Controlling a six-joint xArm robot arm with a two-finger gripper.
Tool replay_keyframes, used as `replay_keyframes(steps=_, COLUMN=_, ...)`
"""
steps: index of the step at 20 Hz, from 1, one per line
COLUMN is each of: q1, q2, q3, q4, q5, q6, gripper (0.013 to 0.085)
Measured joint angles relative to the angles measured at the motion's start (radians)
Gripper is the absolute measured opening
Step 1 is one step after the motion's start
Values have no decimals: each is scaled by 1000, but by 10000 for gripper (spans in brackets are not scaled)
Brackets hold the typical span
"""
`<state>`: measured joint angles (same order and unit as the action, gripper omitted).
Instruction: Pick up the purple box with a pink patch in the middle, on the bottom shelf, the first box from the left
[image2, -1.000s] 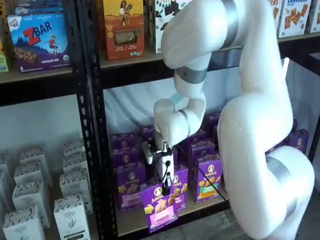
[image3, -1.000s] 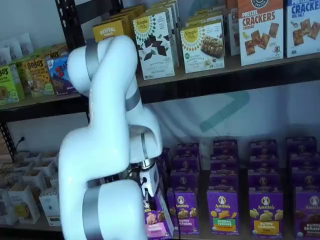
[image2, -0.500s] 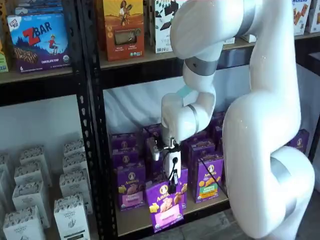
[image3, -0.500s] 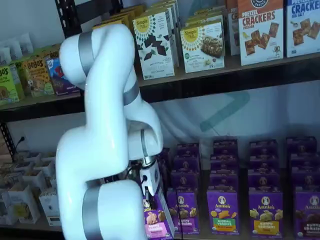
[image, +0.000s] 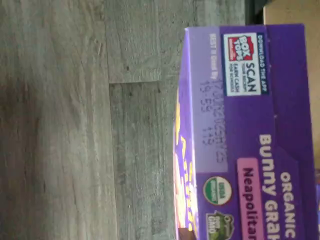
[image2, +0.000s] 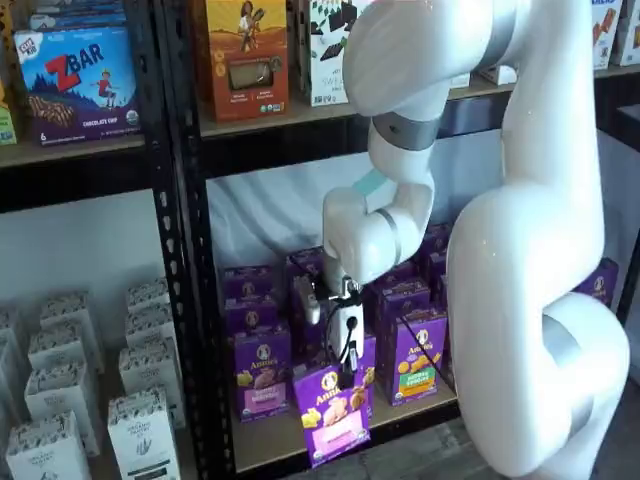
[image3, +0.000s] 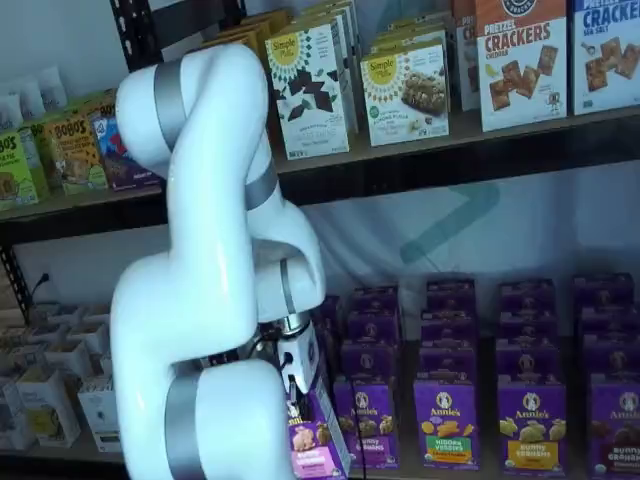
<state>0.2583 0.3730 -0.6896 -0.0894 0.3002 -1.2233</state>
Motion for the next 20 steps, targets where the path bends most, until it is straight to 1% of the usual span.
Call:
replay_keyframes(steps=3, q1=-8, q2=-16, q3=17, q4=-21, q5=1, q6=12, gripper=330)
replay_keyframes(steps=5, q1=-18, q2=-31, q3=36, q4=-44, q5=-5, q6=24, gripper=330)
replay_keyframes(steps=7, q1=-32, q2=-54, q3=60, q4=-49, q5=-9, q6=16, gripper=330)
replay_keyframes(steps=9, q1=-43, q2=-80, q3=82, q4=-29, q5=-4, q6=-15, gripper=330)
replay_keyframes(steps=15, q1=-75, q2=-163, q3=130, q4=58, q5=33, q6=-130, gripper=330)
replay_keyframes(steps=20, q1=-92, q2=-204, q3=144, q4=80, q5=61, q6=-166, gripper=330)
